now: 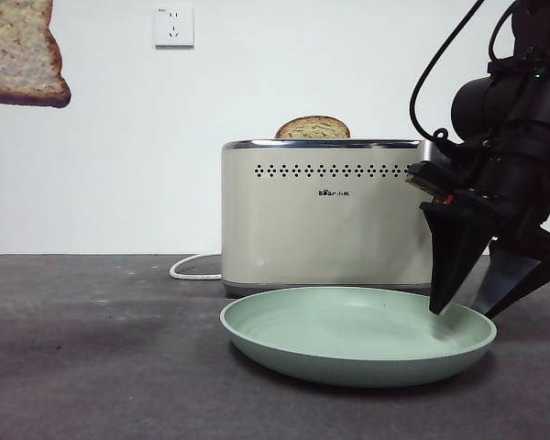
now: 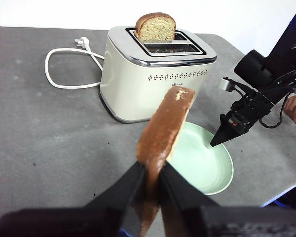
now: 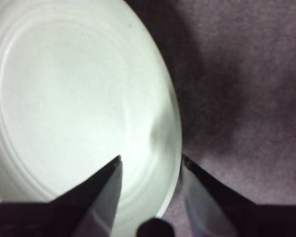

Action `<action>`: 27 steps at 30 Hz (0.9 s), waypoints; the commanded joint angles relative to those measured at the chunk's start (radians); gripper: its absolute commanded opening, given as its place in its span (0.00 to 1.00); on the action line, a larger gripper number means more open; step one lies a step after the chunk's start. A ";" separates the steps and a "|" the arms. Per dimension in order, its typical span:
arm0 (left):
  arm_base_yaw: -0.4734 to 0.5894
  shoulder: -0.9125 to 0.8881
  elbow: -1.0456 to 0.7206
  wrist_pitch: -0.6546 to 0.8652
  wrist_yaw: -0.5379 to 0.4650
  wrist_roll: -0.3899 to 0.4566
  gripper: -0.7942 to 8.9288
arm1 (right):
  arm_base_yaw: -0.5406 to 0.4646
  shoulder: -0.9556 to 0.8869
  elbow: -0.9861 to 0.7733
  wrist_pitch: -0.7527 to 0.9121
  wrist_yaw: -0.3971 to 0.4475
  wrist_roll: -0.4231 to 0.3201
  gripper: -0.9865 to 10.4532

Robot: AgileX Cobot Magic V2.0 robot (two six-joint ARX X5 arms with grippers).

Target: Take the bread from the toaster,put the bread on the plate,put the plate on the table

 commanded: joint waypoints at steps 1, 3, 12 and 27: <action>0.003 -0.003 -0.003 0.009 0.002 -0.007 0.07 | 0.002 0.019 -0.014 0.002 0.002 0.007 0.14; 0.003 -0.003 -0.003 0.008 0.003 -0.007 0.07 | 0.002 0.020 -0.014 0.004 0.010 0.007 0.09; 0.003 -0.003 -0.003 -0.004 0.006 -0.007 0.07 | 0.002 0.019 -0.014 0.028 0.050 0.017 0.08; 0.003 -0.003 -0.002 -0.014 0.039 -0.008 0.07 | 0.055 -0.252 -0.014 0.027 0.044 0.070 0.07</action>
